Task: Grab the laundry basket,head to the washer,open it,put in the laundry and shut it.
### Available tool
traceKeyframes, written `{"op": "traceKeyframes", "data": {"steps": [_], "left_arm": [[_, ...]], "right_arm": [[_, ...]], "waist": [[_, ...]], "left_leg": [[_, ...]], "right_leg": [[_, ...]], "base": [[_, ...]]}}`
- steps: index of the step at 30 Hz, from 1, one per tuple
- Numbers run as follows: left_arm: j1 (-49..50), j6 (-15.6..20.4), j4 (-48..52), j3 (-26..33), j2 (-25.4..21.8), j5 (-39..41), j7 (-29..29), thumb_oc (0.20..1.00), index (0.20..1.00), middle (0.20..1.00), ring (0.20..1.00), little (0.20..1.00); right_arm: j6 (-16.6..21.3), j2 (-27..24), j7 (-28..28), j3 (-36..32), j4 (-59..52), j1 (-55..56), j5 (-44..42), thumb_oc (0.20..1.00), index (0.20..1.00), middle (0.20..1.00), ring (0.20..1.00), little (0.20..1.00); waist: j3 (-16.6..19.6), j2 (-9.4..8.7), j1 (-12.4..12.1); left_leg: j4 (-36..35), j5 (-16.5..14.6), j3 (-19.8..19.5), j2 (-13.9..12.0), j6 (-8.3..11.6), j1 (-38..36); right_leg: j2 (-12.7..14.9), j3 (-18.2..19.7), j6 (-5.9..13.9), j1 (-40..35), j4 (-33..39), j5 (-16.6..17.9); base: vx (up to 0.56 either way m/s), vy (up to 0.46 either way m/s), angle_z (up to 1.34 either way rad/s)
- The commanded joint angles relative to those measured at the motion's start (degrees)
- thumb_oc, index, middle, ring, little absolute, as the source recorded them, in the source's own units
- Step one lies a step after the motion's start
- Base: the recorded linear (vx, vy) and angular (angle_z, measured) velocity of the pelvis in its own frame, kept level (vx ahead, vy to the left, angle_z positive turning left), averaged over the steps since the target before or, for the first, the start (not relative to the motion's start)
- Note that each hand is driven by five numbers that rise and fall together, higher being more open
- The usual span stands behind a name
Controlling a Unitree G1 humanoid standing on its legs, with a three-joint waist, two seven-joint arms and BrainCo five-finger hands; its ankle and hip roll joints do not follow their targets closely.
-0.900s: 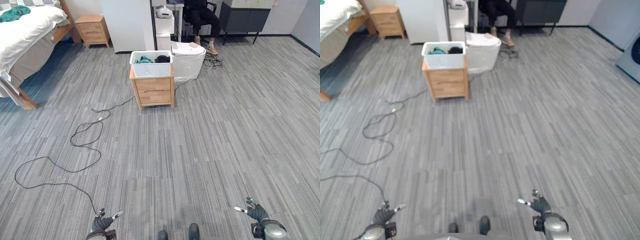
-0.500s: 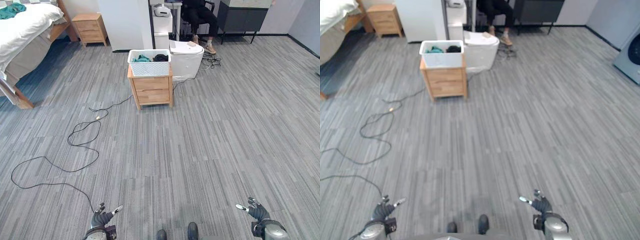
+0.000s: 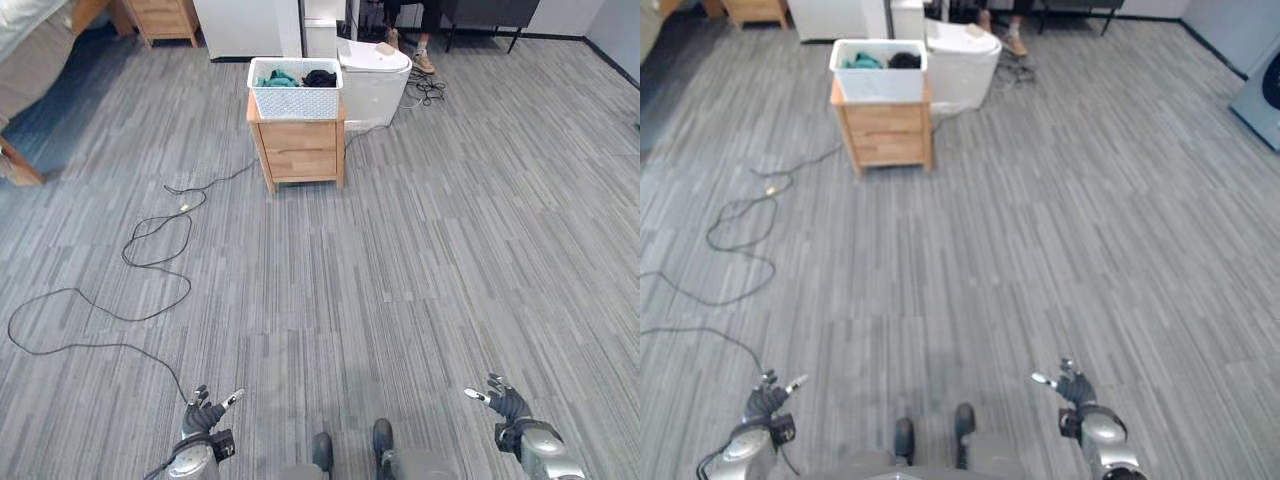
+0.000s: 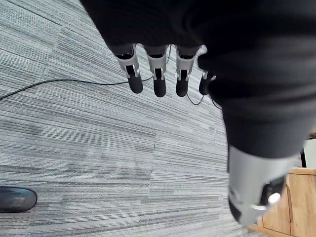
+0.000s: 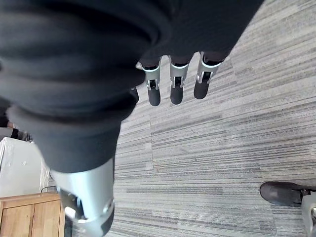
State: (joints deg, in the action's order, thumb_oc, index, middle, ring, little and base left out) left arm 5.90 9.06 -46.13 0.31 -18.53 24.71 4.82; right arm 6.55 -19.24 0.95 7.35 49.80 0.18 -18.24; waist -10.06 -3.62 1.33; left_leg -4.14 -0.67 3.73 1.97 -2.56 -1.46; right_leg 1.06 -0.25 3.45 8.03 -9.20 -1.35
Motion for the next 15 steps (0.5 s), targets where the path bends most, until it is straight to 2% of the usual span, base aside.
{"op": "traceKeyframes", "data": {"steps": [1,3,5,8,10,12,13,14,15], "left_arm": [[-1.16,2.35,0.18,0.51,-2.5,1.18,0.76,1.0,1.0,1.0,1.0,1.0],[-1.82,2.16,-1.03,-0.09,-2.06,0.79,0.57,1.0,1.0,1.0,1.0,1.0],[-2.05,2.0,-1.05,-0.34,-1.89,0.48,0.41,1.0,1.0,1.0,1.0,1.0],[-2.14,1.57,-1.08,-1.19,-1.47,-0.37,-0.34,1.0,1.0,1.0,1.0,1.0],[-2.15,1.51,-1.44,-1.57,-1.19,-0.7,-0.55,1.0,1.0,1.0,1.0,1.0],[-1.95,1.14,-2.29,-2.61,-0.51,-0.81,-0.87,1.0,1.0,1.0,1.0,1.0],[-1.89,1.13,-2.29,-2.6,-0.51,-0.8,-0.88,1.0,1.0,1.0,1.0,1.0],[-2.39,1.0,-2.75,-3.49,-0.27,-1.16,-1.19,1.0,1.0,1.0,1.0,1.0],[-2.4,1.0,-2.34,-3.81,-0.18,-1.24,-1.42,1.0,1.0,1.0,1.0,1.0]], "right_arm": [[2.52,-0.42,0.93,0.86,-3.43,-1.93,-1.38,1.0,1.0,1.0,1.0,1.0],[2.49,-0.65,1.3,0.99,-3.77,-1.67,-0.65,1.0,1.0,1.0,1.0,1.0],[2.43,-0.82,1.32,0.83,-4.32,-1.08,-0.33,1.0,1.0,1.0,1.0,1.0],[1.6,-0.96,1.27,0.39,-3.98,0.68,1.17,1.0,1.0,1.0,1.0,1.0],[1.58,-1.02,1.3,0.28,-3.72,1.0,1.2,1.0,1.0,1.0,1.0,1.0],[1.45,-1.23,1.56,0.07,-2.04,1.31,1.74,1.0,1.0,1.0,1.0,1.0],[1.45,-1.23,1.56,0.1,-2.02,1.35,1.75,1.0,1.0,1.0,1.0,1.0],[1.69,-1.4,1.86,-0.07,-1.82,1.17,1.47,1.0,1.0,1.0,1.0,1.0],[1.57,-1.67,1.95,0.01,-1.95,1.16,1.55,1.0,1.0,1.0,1.0,1.0]], "waist": [[-0.21,-0.3,0.39],[-1.08,-0.11,2.14],[-1.44,0.66,2.91],[-1.45,1.52,4.23],[-1.1,1.85,4.56],[0.48,2.73,5.31],[0.51,3.22,5.13],[0.57,2.87,5.4],[0.42,2.6,5.14]], "left_leg": [[6.77,-4.77,-3.39,1.78,1.29,-2.98],[4.46,-5.09,-5.43,2.67,1.37,-6.72],[3.48,-5.5,-6.53,2.29,1.57,-8.55],[2.5,-6.01,-8.68,2.36,2.59,-12.36],[2.85,-6.0,-9.17,1.9,3.11,-13.17],[7.48,-0.75,-9.55,0.1,6.86,-11.8],[7.63,-1.44,-9.35,-0.46,6.91,-12.09],[13.52,3.25,-8.4,-1.1,9.52,-9.4],[16.82,4.77,-8.07,-1.26,10.34,-7.72]], "right_leg": [[2.57,-1.64,4.82,3.54,-0.84,5.32],[1.98,-3.57,5.47,7.48,3.07,8.9],[1.69,-5.03,5.48,8.2,4.27,9.49],[2.18,-10.38,5.19,8.79,5.75,10.76],[2.07,-10.22,4.81,8.12,5.63,10.43],[1.74,-9.52,3.05,6.51,5.13,10.09],[1.13,-9.51,3.08,6.25,5.09,9.54],[1.97,-10.04,2.24,4.18,5.69,9.33],[2.07,-9.86,1.71,2.78,6.03,8.61]], "base": [[0.26,0.025,0.15],[0.32,0.022,0.17],[0.23,0.0,0.33],[0.28,-0.056,0.57],[0.21,-0.103,0.59],[0.26,-0.145,0.72],[0.21,-0.154,0.62],[0.19,-0.143,0.56],[0.19,-0.143,0.48]]}}
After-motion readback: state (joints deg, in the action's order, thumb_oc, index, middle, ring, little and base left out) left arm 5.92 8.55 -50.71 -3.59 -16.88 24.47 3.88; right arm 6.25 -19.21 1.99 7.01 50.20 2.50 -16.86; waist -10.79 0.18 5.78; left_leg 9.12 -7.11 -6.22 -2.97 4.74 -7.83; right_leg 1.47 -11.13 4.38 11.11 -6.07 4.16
